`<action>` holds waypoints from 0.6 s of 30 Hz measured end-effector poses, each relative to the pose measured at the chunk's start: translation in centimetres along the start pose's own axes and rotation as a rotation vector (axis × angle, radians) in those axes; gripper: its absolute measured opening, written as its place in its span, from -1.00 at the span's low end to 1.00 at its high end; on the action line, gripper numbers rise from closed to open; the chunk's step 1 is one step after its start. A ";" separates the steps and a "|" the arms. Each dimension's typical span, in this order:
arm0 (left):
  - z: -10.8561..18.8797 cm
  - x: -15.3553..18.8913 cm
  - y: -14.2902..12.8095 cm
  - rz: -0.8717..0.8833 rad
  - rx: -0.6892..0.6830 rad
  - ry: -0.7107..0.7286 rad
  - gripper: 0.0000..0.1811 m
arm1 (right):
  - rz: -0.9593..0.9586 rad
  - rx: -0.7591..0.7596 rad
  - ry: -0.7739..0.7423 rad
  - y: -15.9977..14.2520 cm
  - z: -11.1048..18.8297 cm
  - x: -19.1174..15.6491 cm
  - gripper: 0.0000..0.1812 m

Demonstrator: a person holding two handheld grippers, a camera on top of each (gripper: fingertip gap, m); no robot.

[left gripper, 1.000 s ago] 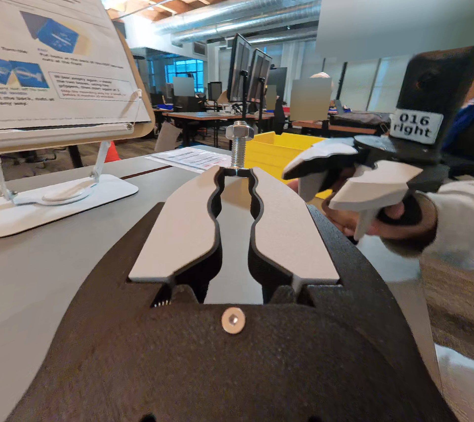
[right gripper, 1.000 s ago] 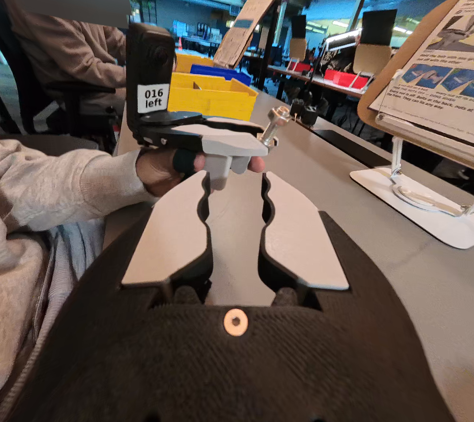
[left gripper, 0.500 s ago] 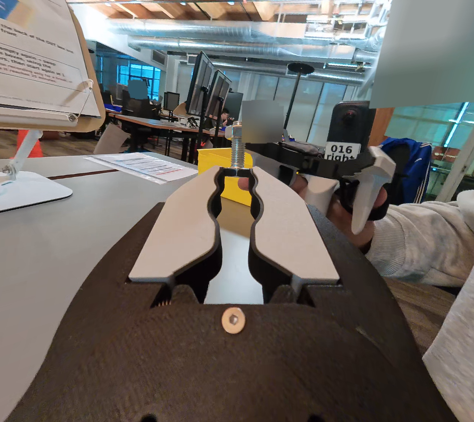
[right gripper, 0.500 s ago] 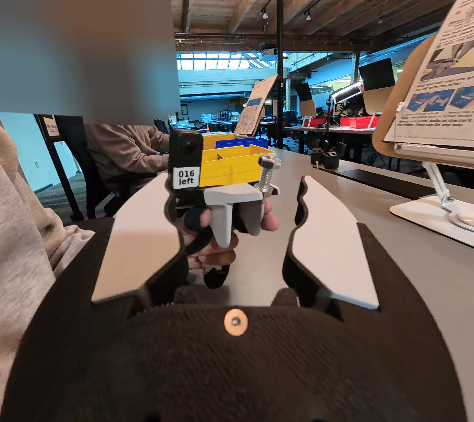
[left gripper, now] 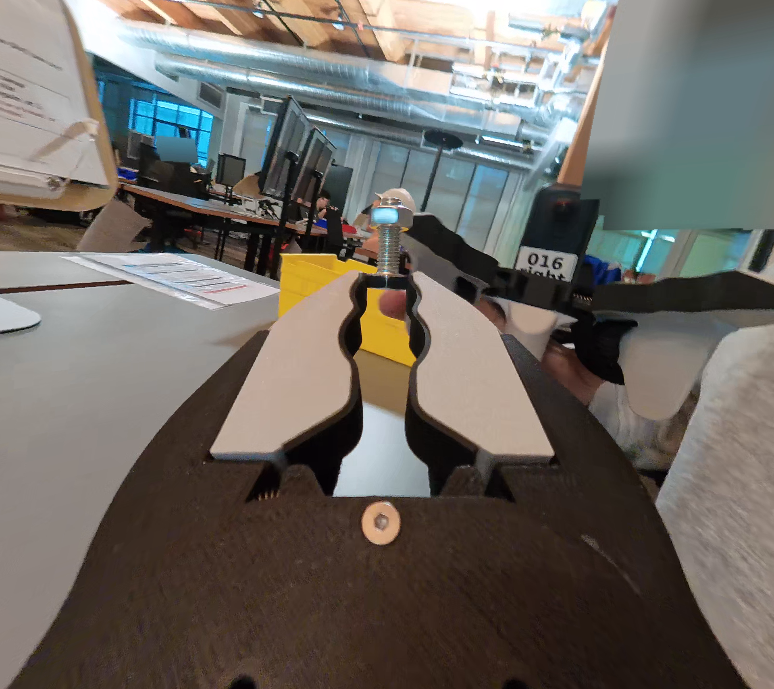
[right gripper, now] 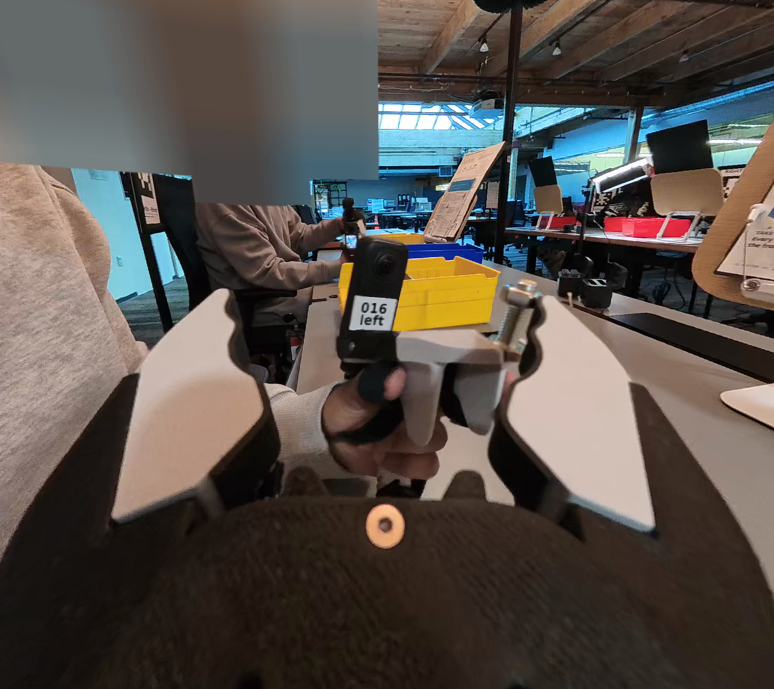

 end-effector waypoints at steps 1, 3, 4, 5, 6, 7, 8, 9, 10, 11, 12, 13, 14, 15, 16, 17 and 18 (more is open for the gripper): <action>0.3 -0.3 0.1 0.018 0.020 0.014 -0.78 | -0.005 -0.010 0.027 0.0 0.1 -0.1 0.33; 0.7 -0.5 0.4 0.046 0.064 0.014 -0.78 | 0.002 -0.024 0.035 -0.1 0.0 -0.1 0.29; 0.8 -0.5 0.5 0.054 0.082 0.007 -0.78 | 0.010 -0.018 0.022 -0.1 0.1 0.0 0.28; 0.9 -0.5 0.6 0.058 0.092 0.002 -0.78 | 0.011 -0.013 0.009 0.0 0.1 0.1 0.27; 0.8 -0.4 0.6 0.055 0.091 0.000 -0.78 | 0.003 -0.010 -0.002 0.0 0.2 0.4 0.25; 0.8 -0.4 0.5 0.048 0.082 -0.002 -0.78 | -0.011 -0.010 -0.009 0.0 0.2 0.6 0.25; 0.6 -0.3 0.5 0.038 0.070 -0.005 -0.78 | -0.025 -0.012 -0.017 0.0 0.3 0.9 0.25; 0.5 -0.2 0.4 0.023 0.054 -0.009 -0.78 | -0.034 -0.013 -0.027 -0.1 0.3 1.1 0.25; 0.3 0.0 0.3 0.006 0.036 -0.011 -0.78 | -0.037 -0.012 -0.040 -0.1 0.4 1.3 0.25; 0.1 0.1 0.2 -0.012 0.014 -0.015 -0.78 | -0.037 -0.013 -0.055 -0.1 0.4 1.5 0.23; 0.0 0.3 0.0 -0.030 -0.008 -0.017 -0.78 | -0.034 -0.014 -0.068 -0.2 0.5 1.7 0.22; -0.2 0.4 -0.1 -0.046 -0.031 -0.018 -0.78 | -0.032 -0.015 -0.077 -0.2 0.5 1.8 0.21; -0.4 0.5 -0.3 -0.061 -0.054 -0.019 -0.78 | -0.032 -0.015 -0.085 -0.2 0.6 1.9 0.20; -0.6 0.6 -0.4 -0.075 -0.074 -0.018 -0.78 | -0.032 -0.017 -0.090 -0.2 0.6 2.0 0.20; -0.7 0.7 -0.5 -0.088 -0.090 -0.015 -0.78 | -0.034 -0.019 -0.092 -0.2 0.6 2.1 0.19; -0.8 0.7 -0.6 -0.099 -0.103 -0.013 -0.78 | -0.034 -0.022 -0.094 -0.2 0.6 2.1 0.19; -0.8 0.7 -0.7 -0.102 -0.112 -0.012 -0.78 | -0.032 -0.026 -0.095 -0.3 0.6 2.1 0.19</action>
Point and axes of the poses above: each gripper's, where its closed fingertips meet, z back along the fingers, y out of its top, x = y × z across the jaws, the point moved 9 cm from there along z, back along the fingers, and after that the axes turned 14 degrees about -y, right-handed, at the moved point
